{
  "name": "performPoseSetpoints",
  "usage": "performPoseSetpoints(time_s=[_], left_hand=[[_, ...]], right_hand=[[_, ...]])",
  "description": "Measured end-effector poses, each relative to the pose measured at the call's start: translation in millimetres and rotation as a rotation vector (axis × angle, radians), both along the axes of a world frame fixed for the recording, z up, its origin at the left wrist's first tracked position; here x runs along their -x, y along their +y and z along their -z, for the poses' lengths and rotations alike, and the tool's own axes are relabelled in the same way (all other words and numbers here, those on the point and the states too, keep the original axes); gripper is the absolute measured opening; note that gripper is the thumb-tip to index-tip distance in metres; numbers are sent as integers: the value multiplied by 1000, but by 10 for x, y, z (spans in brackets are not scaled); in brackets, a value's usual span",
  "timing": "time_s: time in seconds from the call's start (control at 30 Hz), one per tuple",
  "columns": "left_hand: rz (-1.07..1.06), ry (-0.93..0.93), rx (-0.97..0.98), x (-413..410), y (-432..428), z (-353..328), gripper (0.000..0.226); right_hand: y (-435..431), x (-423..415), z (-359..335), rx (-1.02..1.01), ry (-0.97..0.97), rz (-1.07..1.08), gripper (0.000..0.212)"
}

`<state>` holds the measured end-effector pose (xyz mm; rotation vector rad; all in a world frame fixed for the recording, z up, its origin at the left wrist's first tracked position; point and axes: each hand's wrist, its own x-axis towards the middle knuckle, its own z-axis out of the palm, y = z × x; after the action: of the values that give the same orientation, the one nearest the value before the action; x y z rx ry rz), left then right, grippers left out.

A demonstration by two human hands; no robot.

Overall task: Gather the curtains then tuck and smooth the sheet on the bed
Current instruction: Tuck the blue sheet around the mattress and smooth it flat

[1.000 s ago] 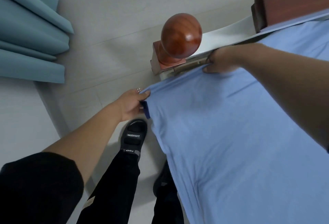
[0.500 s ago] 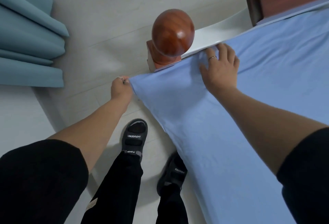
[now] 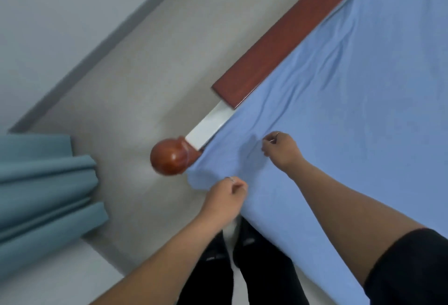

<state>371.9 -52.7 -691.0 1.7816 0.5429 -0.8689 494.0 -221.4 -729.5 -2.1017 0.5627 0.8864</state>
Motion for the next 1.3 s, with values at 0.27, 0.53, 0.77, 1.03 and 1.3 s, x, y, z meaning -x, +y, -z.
performPoseSetpoints(time_s=[0.27,0.53,0.77,1.03,1.3], left_hand=[[261,-240,-27,-1468,-383,-895,18],[780,-644,-216,-2724,-532,-1190,26],[1222,-1090,-279,-3518,-466,-703,22],[1354,-1176,-238,-3622,-415,-637,26],[1438,-1075,-344,-3581,-481,-804,23]], right_hand=[[-444,-218,-284,-179,111,546,12],[-765,-458,-453,-189,157,875,12],[-430,-719,-317,-105,85,1090,12],[587,-792,-376,-176,185,1280,10],[949,-808,-512,-321,197,1425,21]])
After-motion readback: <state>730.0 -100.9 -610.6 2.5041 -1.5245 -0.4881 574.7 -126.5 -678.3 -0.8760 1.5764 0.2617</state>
